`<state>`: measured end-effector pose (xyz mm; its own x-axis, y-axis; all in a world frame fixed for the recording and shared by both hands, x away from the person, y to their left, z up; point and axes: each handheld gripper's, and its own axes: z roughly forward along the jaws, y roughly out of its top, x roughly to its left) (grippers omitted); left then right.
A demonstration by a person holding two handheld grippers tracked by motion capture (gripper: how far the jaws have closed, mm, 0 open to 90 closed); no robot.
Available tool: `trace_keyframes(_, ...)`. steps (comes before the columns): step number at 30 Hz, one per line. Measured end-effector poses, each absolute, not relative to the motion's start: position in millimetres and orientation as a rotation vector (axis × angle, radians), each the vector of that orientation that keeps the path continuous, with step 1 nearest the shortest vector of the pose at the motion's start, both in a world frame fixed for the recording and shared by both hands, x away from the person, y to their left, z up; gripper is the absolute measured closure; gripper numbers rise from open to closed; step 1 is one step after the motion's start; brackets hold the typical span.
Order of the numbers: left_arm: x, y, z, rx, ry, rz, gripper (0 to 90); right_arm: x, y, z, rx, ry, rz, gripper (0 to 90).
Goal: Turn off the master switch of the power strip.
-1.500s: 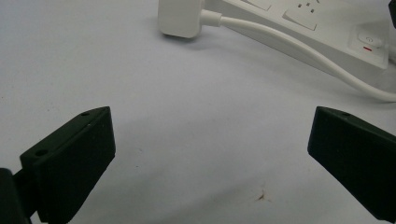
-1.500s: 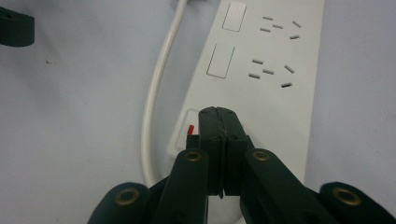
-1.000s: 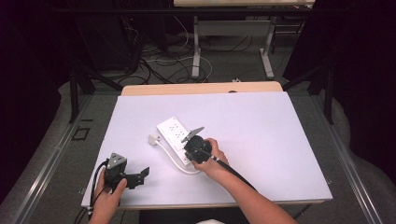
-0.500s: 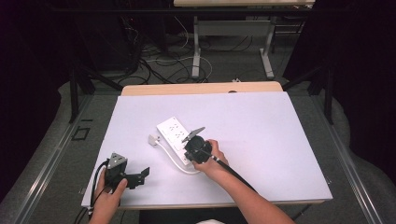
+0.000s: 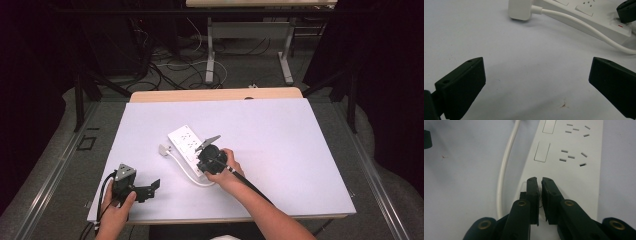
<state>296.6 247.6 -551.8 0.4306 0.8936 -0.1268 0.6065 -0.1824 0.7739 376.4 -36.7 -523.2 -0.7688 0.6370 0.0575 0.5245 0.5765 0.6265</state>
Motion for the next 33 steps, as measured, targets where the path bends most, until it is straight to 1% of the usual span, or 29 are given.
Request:
trace_keyframes(26,297,247,-552,1.899,1.274,0.45,0.9,377,-45,-516,1.043,2.615,1.006,54.7)
trace_keyframes(31,297,247,-552,1.896,1.272,0.451,1.0,377,-46,-515,1.062,2.606,0.999,46.1)
trace_keyframes(33,297,247,-552,1.896,1.272,0.451,1.0,378,-47,-514,1.074,2.61,0.986,40.8)
